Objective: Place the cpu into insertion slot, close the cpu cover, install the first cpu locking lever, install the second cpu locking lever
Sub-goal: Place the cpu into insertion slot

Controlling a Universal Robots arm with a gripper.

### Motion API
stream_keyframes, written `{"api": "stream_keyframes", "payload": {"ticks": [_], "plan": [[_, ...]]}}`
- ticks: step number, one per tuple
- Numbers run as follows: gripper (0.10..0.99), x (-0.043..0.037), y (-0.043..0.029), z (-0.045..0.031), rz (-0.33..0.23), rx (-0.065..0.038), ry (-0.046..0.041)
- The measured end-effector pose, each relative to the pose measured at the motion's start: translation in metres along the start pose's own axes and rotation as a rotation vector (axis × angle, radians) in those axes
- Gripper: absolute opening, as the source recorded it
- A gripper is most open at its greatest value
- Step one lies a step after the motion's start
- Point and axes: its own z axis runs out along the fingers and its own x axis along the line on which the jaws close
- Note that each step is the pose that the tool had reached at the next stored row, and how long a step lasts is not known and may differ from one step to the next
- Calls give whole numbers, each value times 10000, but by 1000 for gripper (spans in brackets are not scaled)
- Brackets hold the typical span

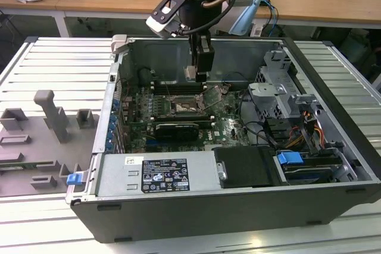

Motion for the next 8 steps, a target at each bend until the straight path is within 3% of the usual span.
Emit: {"api": "stream_keyframes", "payload": {"ticks": [8], "plan": [[541,-1,-5,63,21,0,-1]]}}
